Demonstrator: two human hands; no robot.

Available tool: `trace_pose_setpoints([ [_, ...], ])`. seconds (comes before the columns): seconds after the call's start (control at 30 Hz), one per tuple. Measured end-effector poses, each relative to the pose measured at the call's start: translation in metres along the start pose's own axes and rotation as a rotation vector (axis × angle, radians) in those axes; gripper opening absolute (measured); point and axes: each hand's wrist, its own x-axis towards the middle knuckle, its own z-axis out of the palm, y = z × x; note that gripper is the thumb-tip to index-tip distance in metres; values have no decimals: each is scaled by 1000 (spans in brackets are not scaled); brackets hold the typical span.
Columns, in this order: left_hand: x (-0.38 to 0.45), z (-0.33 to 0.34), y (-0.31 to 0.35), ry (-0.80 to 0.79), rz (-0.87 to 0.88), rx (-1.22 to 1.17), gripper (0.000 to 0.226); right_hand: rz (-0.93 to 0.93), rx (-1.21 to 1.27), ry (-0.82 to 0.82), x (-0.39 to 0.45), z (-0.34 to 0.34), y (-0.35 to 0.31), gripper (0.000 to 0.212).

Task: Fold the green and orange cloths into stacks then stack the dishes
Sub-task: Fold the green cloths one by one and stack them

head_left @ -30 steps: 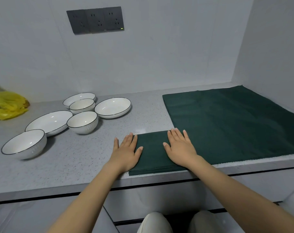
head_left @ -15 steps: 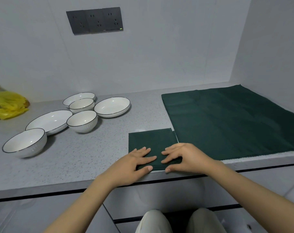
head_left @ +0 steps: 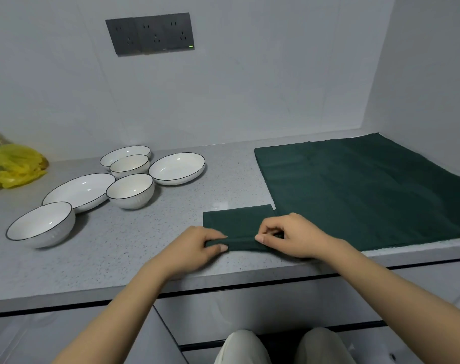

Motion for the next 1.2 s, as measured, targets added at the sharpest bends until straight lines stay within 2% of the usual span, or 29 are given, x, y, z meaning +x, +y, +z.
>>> trace_pose_setpoints([
  [0.07,7,-8,-3,72,-66,-31,23,55,-33,-47,4,-7,-1,34],
  [0.13,13,-10,-6,159,-140,-93,30,112,-48,-70,10,-10,2,39],
  [0.23,22,-4,-11,343,-249,-155,28,222,93,30,21,-10,13,31],
  [0.3,27,1,-12,444,-295,-136,25,304,139,109,30,-8,16,39],
  [0.37,33,5,-12,525,-327,-53,27,364,78,154,40,-5,16,48],
  [0.5,46,15,-10,565,-392,182,30,456,-78,163,54,9,17,40],
  [0.73,65,19,-19,528,-517,317,32,542,-350,269,70,34,13,33],
  [0.9,66,25,-27,532,-563,353,33,552,-509,289,77,44,14,33],
  [1.03,69,29,-34,552,-534,333,28,483,-508,387,78,52,19,39],
  [1.1,69,30,-36,592,-466,276,21,333,-516,497,79,56,26,45],
  [1.2,69,30,-33,651,-260,352,23,181,-525,534,81,60,33,34],
])
